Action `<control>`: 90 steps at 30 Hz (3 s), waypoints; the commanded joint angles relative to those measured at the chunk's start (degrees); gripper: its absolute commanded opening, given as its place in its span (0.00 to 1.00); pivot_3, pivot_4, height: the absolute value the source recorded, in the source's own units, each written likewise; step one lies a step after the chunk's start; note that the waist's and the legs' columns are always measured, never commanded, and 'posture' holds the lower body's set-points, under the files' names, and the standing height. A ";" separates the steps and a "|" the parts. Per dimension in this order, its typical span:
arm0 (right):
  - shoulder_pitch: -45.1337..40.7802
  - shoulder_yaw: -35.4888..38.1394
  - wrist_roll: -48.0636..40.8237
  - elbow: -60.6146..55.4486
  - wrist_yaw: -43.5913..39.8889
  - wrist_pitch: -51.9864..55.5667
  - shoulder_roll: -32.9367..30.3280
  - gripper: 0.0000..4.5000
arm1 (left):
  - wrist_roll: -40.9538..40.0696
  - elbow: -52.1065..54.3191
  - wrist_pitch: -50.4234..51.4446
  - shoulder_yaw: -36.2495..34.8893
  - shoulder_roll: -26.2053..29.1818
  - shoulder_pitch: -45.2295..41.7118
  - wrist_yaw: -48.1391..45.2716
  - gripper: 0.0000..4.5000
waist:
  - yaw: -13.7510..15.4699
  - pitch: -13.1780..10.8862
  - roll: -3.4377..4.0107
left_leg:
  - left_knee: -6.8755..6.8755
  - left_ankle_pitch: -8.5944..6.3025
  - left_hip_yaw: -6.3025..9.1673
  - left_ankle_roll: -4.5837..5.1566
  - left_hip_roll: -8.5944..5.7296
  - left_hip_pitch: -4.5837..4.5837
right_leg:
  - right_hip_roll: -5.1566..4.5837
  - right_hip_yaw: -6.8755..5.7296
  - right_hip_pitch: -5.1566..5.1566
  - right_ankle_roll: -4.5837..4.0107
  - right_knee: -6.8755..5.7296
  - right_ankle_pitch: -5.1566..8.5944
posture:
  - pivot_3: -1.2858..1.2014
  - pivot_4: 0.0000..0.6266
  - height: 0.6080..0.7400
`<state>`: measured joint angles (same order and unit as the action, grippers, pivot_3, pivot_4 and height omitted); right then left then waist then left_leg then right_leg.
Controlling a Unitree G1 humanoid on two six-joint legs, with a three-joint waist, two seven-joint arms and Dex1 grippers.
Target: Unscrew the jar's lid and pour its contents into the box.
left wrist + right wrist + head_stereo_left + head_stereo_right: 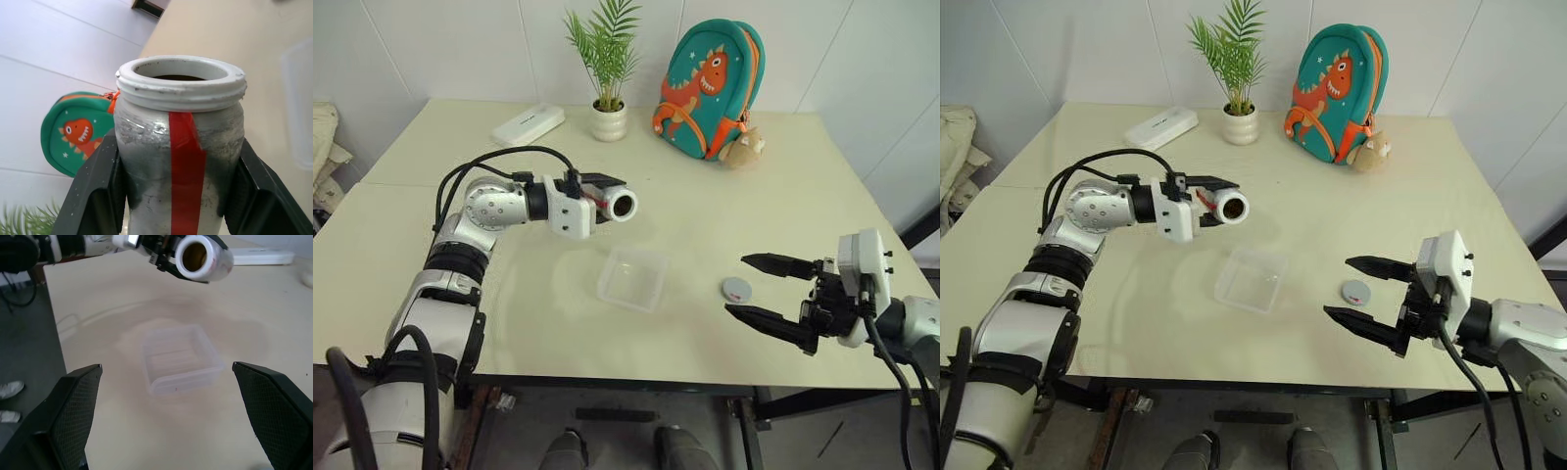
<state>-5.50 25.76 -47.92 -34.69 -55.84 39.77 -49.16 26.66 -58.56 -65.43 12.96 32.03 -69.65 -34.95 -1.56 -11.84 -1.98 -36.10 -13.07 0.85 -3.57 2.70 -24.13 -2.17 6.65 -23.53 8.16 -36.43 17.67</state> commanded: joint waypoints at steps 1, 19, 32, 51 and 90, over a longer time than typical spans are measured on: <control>1.11 3.16 -0.85 1.15 -2.45 -3.17 -0.63 1.00 | 14.23 3.38 -4.19 4.51 2.11 -3.56 15.35 0.46 | 0.09 0.00 0.00 | 0.00 0.00 0.01 0.00 0.00 0.00 | 0.00 -0.01 0.00 0.00 0.00 0.00 | 0.52 0.24 1.00; -1.50 -2.75 1.39 2.99 3.23 -5.66 0.72 1.00 | 68.88 19.73 22.03 38.70 6.34 -10.92 79.84 0.46 | 0.08 -0.01 -0.02 | 0.05 -0.01 -0.06 -0.01 -0.01 -0.01 | 0.00 0.04 -0.05 0.03 0.02 -0.01 | 0.52 0.24 1.00; -4.94 -5.46 3.14 5.72 3.14 -6.53 -0.11 1.00 | 71.12 27.13 31.89 40.81 9.14 -10.04 85.24 0.46 | 0.28 -0.02 -0.03 | 0.02 0.00 -0.09 -0.01 -0.01 0.00 | -0.01 0.04 -0.07 0.03 -0.07 -0.01 | 0.52 0.24 1.00; -10.04 -8.39 5.17 8.33 2.67 -5.66 -0.67 1.00 | 38.67 13.02 28.90 24.71 5.13 -5.08 72.60 0.46 | 0.30 -0.01 -0.02 | -0.16 0.03 -0.10 -0.02 -0.02 0.02 | -0.02 0.05 -0.12 0.02 -0.44 -0.01 | 0.52 0.24 1.00; -15.75 -11.27 7.54 12.50 0.47 -5.09 -1.48 1.00 | -37.56 25.68 64.97 -21.54 -14.21 27.02 14.10 0.80 | -0.14 0.02 0.03 | -0.14 0.20 -0.07 -0.03 -0.02 0.65 | 0.00 0.10 0.40 -0.07 -0.63 -0.03 | 0.52 0.24 1.00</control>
<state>-20.03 13.83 -40.23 -21.97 -54.95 35.00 -49.40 -10.95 -35.32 0.42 -7.97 17.28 -43.02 -20.99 -1.69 -11.82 -1.95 -36.19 -12.87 0.79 -3.59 2.68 -23.47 -2.17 6.75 -23.13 8.09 -37.03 17.63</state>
